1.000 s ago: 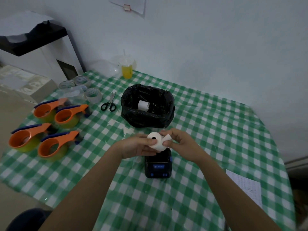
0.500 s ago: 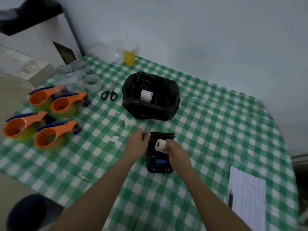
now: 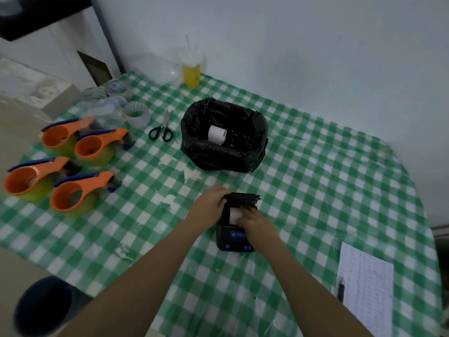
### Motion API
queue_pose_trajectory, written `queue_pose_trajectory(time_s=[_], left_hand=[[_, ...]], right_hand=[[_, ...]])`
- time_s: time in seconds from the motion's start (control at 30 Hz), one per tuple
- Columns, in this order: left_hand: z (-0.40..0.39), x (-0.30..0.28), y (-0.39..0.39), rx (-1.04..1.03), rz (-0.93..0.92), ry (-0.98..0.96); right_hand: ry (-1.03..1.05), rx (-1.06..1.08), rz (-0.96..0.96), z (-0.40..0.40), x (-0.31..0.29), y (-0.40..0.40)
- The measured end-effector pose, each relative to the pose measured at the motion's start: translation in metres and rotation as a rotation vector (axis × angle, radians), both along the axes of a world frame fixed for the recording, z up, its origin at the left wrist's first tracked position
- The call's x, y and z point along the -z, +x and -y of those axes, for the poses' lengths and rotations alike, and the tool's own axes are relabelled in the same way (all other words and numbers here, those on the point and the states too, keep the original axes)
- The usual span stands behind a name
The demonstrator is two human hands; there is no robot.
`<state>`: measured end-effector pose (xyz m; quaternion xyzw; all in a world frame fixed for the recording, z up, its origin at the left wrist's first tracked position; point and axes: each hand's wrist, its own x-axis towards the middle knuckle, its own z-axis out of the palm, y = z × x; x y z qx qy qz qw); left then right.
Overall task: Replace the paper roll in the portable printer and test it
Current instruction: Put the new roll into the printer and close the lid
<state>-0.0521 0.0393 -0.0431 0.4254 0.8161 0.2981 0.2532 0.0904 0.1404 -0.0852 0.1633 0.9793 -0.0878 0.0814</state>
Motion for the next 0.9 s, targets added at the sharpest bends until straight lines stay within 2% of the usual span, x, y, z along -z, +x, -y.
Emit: queue_pose_trajectory(time_s=[0.27,0.4,0.57,0.77,0.9], left_hand=[[0.009,0.000,0.009,0.031,-0.048,-0.024],[0.019,0.003,0.016,0.144,-0.104,-0.120],[0.033,0.014,0.031,0.234,-0.190,-0.198],[0.038,0.021,0.037,0.247,-0.294,-0.224],[0.037,0.020,0.037,0.328,-0.305,-0.403]], right_hand=[[0.076,0.010,-0.166,0.009,-0.007,0.008],[0.135,-0.030,-0.193,0.008,-0.008,0.012],[0.104,0.018,-0.273,0.010,-0.010,0.020],[-0.051,0.101,-0.259,0.004,-0.010,0.027],[-0.071,0.076,-0.177,0.001,-0.007,0.038]])
